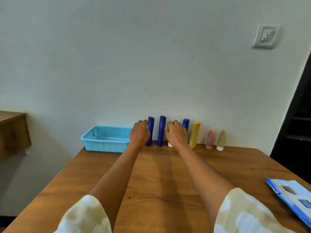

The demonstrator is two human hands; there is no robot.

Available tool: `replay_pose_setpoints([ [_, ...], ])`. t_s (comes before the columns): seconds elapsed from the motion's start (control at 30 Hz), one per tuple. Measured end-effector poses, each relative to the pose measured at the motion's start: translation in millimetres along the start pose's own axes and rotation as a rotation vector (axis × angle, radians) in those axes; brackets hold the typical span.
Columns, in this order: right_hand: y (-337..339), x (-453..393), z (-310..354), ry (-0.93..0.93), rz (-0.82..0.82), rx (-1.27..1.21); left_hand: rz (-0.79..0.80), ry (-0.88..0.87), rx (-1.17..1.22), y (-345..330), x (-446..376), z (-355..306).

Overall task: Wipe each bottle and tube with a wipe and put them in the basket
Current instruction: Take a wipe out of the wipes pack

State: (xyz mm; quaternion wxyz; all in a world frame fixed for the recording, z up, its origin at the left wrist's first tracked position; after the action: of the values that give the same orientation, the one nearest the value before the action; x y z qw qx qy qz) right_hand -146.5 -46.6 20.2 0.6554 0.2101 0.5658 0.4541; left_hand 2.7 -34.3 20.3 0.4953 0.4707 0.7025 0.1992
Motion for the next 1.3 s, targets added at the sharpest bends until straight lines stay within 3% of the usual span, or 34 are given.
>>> replay_pose_setpoints([
  [0.17,-15,-54,-6,0.028,-0.001,0.030,-0.005,-0.059,-0.053,-17,-58,-3],
  [0.4,-30,-80,-2,0.064,0.001,0.102,0.217,-0.109,-0.085,-39,-96,1],
  [0.53,-24,-73,3,0.088,-0.035,0.011,0.141,-0.097,0.009,-38,-85,4],
  [0.77,3,-39,-7,0.002,-0.060,-0.383,-0.004,-0.034,0.232,-11,-40,6],
  [0.9,24,-9,-11,0.003,-0.111,-0.547,0.030,-0.017,0.414,5,2,14],
  [1.0,32,11,-11,0.002,-0.129,-0.575,0.078,-0.008,0.550,12,28,19],
  [1.3,36,46,6,-0.011,-0.067,-0.418,0.202,0.001,0.651,40,57,12],
])
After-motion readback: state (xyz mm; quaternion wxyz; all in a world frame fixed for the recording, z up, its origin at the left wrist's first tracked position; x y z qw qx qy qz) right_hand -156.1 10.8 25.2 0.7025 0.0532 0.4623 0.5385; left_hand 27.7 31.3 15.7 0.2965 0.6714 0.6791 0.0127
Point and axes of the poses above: each hand's wrist, its own x-axis away from the middle knuckle, its own y-axis out of the back of the hand, z = x × y, the point moved 4 cm from there along -x, towards the middle knuckle, and after that the axes turned 4 degrees about -x, right-handed, at the moved point
